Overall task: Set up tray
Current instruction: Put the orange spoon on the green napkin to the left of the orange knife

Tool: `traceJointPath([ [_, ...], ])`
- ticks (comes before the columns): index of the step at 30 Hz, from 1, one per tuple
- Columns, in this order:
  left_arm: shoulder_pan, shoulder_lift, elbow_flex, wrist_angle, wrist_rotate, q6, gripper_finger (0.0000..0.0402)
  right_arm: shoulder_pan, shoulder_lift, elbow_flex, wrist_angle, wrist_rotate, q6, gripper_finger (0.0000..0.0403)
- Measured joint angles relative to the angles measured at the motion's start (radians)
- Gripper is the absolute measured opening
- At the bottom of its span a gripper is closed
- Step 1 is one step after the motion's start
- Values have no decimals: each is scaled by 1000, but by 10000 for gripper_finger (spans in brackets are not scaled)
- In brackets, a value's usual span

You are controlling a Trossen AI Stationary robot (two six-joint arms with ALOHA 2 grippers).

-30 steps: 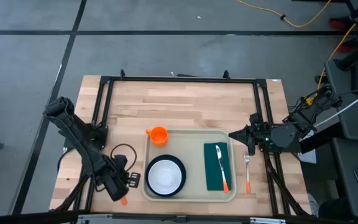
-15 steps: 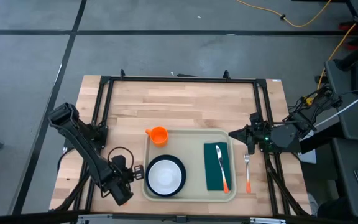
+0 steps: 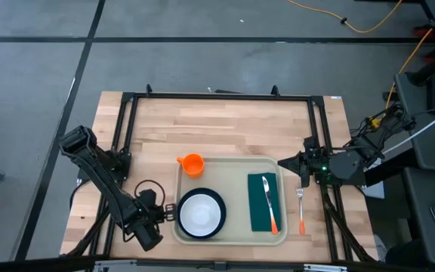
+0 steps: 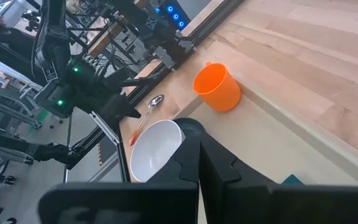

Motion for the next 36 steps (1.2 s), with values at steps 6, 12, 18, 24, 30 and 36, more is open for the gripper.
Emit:
traceJointPath([
  [6,0,0,0,-4,-161,577,5,0,0,0,0,0,0,0],
  [12,7,0,0,-11,-160,1313,1,0,0,0,1,0,13,0],
  [18,32,0,0,-136,-48,1895,5,0,0,0,0,0,55,0],
  [24,29,0,0,-224,59,2098,1,0,0,0,6,14,57,0],
  [30,26,0,0,-213,369,2452,7,0,0,0,6,37,55,0],
  [36,27,0,0,-124,474,2594,6,0,0,0,5,37,54,0],
])
